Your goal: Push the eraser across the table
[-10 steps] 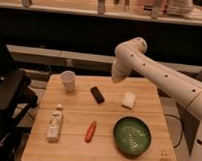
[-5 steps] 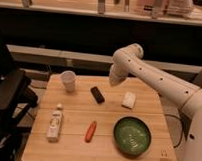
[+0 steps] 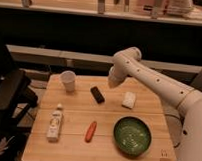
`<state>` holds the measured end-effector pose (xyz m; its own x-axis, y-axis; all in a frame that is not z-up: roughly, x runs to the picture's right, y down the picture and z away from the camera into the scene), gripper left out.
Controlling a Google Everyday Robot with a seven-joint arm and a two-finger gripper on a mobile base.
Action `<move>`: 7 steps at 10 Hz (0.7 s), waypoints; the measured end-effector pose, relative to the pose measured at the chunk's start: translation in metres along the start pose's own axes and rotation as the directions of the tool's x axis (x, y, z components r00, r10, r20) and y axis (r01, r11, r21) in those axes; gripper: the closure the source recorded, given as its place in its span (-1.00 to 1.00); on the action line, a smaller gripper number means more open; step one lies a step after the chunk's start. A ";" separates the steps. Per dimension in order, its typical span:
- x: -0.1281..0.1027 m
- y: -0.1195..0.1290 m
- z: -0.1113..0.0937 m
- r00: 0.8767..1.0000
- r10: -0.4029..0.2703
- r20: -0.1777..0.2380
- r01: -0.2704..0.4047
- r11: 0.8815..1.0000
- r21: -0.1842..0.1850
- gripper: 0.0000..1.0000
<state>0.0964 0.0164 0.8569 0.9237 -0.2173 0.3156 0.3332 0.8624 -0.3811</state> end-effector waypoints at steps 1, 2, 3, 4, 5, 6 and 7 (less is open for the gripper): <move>0.002 0.000 0.004 1.000 0.002 0.003 -0.002 1.000 -0.002 1.00; 0.002 -0.002 0.005 1.000 0.001 0.008 -0.001 1.000 -0.004 1.00; 0.002 -0.003 0.007 1.000 -0.002 0.011 0.002 1.000 -0.010 1.00; 0.005 -0.003 0.011 1.000 -0.003 0.014 0.003 1.000 -0.015 1.00; 0.009 -0.001 0.023 1.000 -0.003 0.017 0.003 1.000 -0.026 1.00; 0.010 -0.002 0.034 1.000 -0.005 0.021 0.006 0.999 -0.033 1.00; 0.009 -0.005 0.041 1.000 -0.008 0.025 0.008 0.999 -0.037 1.00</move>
<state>0.0956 0.0293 0.8974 0.9160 -0.2122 0.3404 0.3477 0.8432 -0.4101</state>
